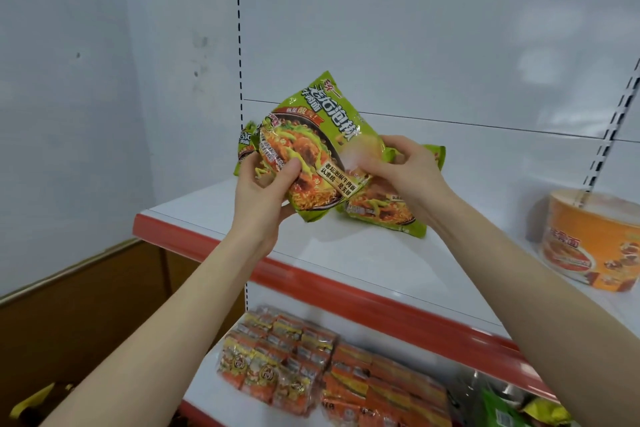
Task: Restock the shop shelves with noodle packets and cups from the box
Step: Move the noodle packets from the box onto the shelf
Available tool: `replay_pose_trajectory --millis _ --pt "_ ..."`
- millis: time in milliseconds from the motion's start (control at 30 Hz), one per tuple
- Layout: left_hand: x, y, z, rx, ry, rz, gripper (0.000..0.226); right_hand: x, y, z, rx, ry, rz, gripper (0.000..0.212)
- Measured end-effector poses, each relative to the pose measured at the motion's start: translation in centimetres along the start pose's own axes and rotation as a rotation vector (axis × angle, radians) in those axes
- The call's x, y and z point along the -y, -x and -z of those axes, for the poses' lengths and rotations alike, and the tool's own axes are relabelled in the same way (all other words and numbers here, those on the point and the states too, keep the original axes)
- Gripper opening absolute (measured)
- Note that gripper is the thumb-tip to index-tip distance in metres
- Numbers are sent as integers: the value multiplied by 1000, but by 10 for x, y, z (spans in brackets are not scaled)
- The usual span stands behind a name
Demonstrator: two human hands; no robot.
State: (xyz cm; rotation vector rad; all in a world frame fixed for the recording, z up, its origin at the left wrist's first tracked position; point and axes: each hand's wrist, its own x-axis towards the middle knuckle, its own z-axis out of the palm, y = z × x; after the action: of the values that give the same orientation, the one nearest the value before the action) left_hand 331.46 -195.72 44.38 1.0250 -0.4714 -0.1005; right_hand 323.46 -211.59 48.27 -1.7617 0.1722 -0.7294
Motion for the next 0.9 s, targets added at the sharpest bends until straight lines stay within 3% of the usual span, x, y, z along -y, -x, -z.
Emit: replay_pose_trajectory --millis 67,200,267,367,667,900 --pt "7 -7 7 -4 -233 -73 37 -1 -14 -5 -45 0 29 27" --pt "32 -11 34 64 -955 -218 51 -7 -53 -11 -81 202 124 27" --pt "46 -5 44 201 -1161 -233 36 -12 -73 -15 -107 342 177 29" --pt "62 -6 52 314 -1380 -274 38 -21 -99 -26 -102 500 208 41" --pt "72 -14 55 337 -1432 -344 41 -57 -134 -48 63 786 180 55" --pt "79 -19 59 325 -1408 -409 58 -67 -147 -44 18 985 212 27"
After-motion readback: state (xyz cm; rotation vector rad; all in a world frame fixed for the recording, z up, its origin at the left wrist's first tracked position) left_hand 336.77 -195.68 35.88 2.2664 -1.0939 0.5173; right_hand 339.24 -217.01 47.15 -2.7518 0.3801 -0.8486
